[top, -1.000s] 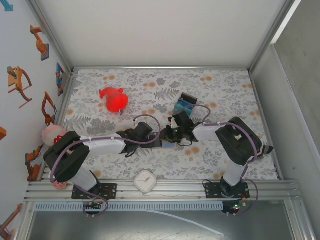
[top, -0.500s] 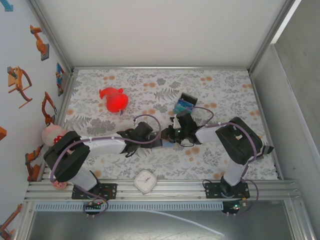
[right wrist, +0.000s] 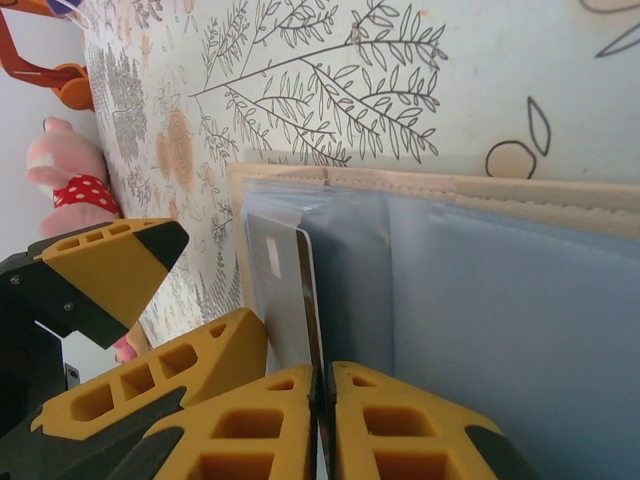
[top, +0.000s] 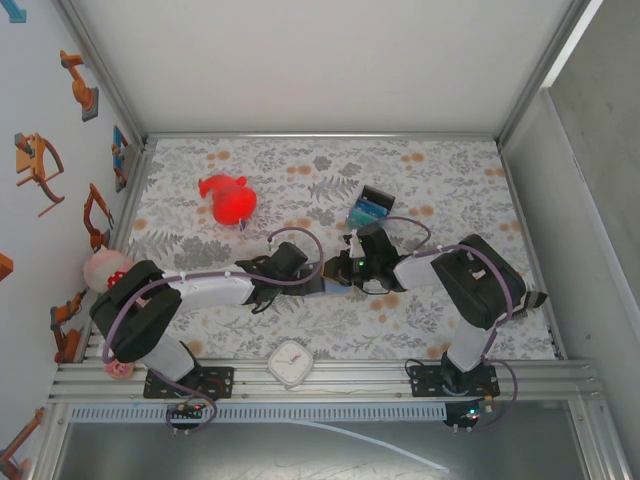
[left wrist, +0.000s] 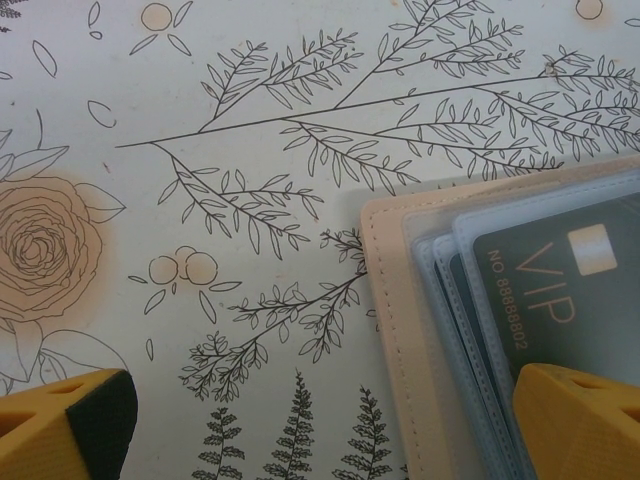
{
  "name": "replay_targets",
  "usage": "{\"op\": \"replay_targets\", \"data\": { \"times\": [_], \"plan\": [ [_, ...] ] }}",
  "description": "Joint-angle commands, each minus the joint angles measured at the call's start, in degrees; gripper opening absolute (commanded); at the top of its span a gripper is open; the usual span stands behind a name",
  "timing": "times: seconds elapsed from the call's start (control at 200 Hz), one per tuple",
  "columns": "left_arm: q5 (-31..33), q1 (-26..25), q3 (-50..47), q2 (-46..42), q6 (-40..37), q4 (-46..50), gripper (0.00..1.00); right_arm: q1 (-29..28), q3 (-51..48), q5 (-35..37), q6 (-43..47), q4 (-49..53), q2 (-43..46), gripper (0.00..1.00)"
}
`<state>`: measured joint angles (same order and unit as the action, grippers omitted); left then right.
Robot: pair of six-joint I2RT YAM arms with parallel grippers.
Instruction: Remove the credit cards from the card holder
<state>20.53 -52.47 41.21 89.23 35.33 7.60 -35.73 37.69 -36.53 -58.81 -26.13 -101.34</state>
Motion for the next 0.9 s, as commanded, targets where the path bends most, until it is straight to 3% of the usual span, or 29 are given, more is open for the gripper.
{"op": "replay_targets", "data": {
  "times": [0.0, 0.366, 0.891],
  "plan": [
    [0.6, -0.1, 0.4, 1.4, 0.5, 4.3, 0.97, 0.5, -0.7, -0.8, -0.9, -2.6, -0.3, 0.09],
    [1.0, 0.0, 0.5, 1.5, 0.7, 4.9, 0.97, 1.4, -1.6, 0.4, -0.5, -1.3, -0.7, 0.00],
    [1.8, 0.1, 0.9, 1.5, 0.4, 5.4, 0.97, 1.4, 0.4, 5.7, 6.3, 12.4, 3.2, 0.00]
  ]
}}
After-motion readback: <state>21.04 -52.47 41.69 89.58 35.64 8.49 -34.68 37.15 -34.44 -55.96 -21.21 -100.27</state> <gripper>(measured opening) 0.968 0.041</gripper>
